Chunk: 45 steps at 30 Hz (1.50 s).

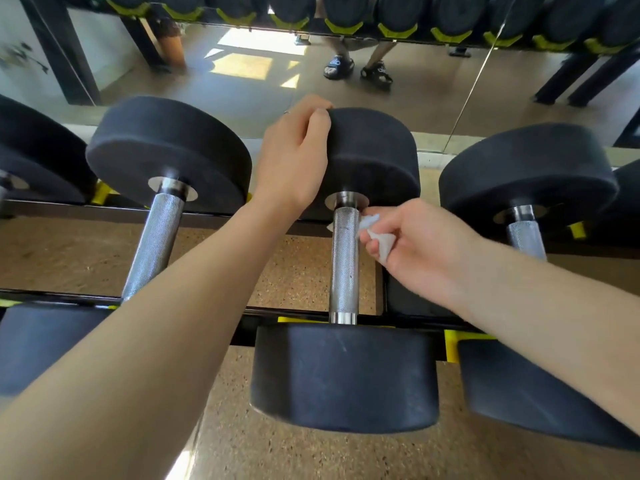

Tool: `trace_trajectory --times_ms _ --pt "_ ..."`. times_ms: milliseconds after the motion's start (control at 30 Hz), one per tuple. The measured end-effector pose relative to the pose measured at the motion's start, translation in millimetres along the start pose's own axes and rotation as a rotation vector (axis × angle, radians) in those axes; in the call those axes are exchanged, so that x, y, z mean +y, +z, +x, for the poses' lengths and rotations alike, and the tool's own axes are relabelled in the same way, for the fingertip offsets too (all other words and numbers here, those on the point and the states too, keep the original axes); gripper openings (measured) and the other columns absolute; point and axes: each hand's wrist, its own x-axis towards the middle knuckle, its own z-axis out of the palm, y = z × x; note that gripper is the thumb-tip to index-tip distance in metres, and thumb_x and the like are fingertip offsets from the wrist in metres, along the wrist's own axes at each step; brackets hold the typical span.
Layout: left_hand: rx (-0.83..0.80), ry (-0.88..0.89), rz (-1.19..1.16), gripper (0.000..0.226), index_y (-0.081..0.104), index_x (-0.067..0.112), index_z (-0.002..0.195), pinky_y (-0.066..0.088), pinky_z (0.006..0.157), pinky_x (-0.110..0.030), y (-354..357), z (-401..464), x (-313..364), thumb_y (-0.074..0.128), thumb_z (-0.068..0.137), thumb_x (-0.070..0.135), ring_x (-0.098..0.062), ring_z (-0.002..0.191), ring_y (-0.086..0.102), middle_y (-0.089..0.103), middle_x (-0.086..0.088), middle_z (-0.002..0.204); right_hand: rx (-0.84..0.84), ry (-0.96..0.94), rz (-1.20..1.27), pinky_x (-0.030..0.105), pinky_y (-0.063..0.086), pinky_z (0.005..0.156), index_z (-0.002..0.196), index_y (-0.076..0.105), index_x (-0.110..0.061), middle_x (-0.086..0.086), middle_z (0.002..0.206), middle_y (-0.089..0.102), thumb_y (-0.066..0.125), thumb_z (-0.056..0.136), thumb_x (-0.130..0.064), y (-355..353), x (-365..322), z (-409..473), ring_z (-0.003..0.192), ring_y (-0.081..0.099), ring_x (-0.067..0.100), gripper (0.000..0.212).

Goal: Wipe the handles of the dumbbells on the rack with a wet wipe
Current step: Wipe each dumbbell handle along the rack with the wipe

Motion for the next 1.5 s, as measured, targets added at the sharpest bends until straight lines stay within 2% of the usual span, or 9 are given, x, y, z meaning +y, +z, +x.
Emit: trace_trajectory --times_ms 100,233,467,633,833,1067,1200,1333,1500 --pt "0.007 0.004 0.006 0.034 0.064 0.026 0.097 0.045 0.082 -0.029 0 1 0 0.03 0.101 0.031 -0.006 0.088 0.057 0.062 0.009 0.089 0.058 -0.456 -0.615 0.018 0.045 0.074 0.117 0.067 -0.02 -0.003 0.104 0.065 0.048 0.088 0.005 -5 11 -30 0.088 0.06 0.007 0.043" --pt "0.014 -0.015 -0.008 0.036 0.065 0.025 0.096 0.048 0.081 -0.032 -1 0 2 0.031 0.103 0.03 -0.01 0.088 0.059 0.063 0.006 0.089 -0.463 -0.866 -1.384 0.018 0.045 0.075 0.113 0.068 -0.029 -0.014 0.093 0.064 0.044 0.086 0.001 -8 13 -66 0.088 0.059 0.003 0.047" --pt "0.042 -0.053 0.017 0.038 0.066 0.011 0.098 0.046 0.088 -0.039 1 -2 9 0.033 0.1 0.029 -0.019 0.093 0.058 0.065 -0.007 0.095 -0.37 -1.09 -1.796 0.043 0.052 0.08 0.11 0.065 -0.019 -0.004 0.1 0.064 0.049 0.083 -0.002 -4 -10 -4 0.09 0.054 0.022 0.036" --pt "0.04 -0.09 0.013 0.033 0.064 0.01 0.098 0.042 0.079 -0.027 1 -4 16 0.034 0.104 0.024 -0.011 0.086 0.054 0.062 -0.003 0.089 -0.83 -0.749 -1.603 0.039 0.055 0.074 0.1 0.073 -0.026 -0.002 0.09 0.069 0.039 0.081 -0.005 -5 -8 -36 0.084 0.063 0.017 0.044" --pt "0.051 -0.134 0.055 0.03 0.062 0.016 0.094 0.041 0.079 -0.025 2 -5 25 0.036 0.106 0.024 -0.006 0.084 0.051 0.06 0.008 0.087 -0.505 -1.065 -1.732 0.041 0.052 0.087 0.133 0.052 -0.016 -0.002 0.114 0.061 0.047 0.087 -0.007 -3 -15 -16 0.107 0.058 0.022 0.047" --pt "0.022 -0.118 0.073 0.033 0.06 0.01 0.098 0.044 0.084 -0.032 -1 -6 23 0.034 0.108 0.028 -0.011 0.086 0.054 0.062 -0.008 0.092 -0.732 -0.583 -1.534 0.021 0.052 0.084 0.1 0.077 -0.028 -0.011 0.093 0.064 0.046 0.086 -0.007 5 -14 -45 0.092 0.061 0.006 0.039" --pt "-0.108 -0.119 0.174 0.044 0.061 0.007 0.109 0.045 0.096 -0.037 -12 -3 25 0.029 0.11 0.038 -0.019 0.098 0.058 0.067 -0.008 0.104 -0.668 -0.424 -1.239 0.011 0.045 0.057 0.105 0.073 -0.026 -0.007 0.068 0.067 0.049 0.085 -0.003 17 -26 -41 0.057 0.056 -0.003 0.039" --pt "-0.28 0.04 0.532 0.059 0.061 0.012 0.122 0.044 0.101 -0.047 -65 6 18 0.019 0.107 0.05 -0.023 0.109 0.06 0.069 -0.006 0.115 -0.454 -0.632 -1.082 0.011 0.046 0.063 0.132 0.056 -0.029 -0.011 0.102 0.07 0.052 0.089 -0.007 45 -21 -29 0.068 0.059 -0.009 0.048" --pt "-0.248 0.157 0.687 0.061 0.067 0.021 0.123 0.044 0.102 -0.041 -135 21 16 0.018 0.105 0.052 -0.022 0.118 0.058 0.067 -0.001 0.125 -0.48 -1.023 -1.211 0.007 0.041 0.08 0.134 0.059 -0.021 -0.025 0.102 0.061 0.049 0.09 -0.001 105 1 -32 0.092 0.056 -0.013 0.05"
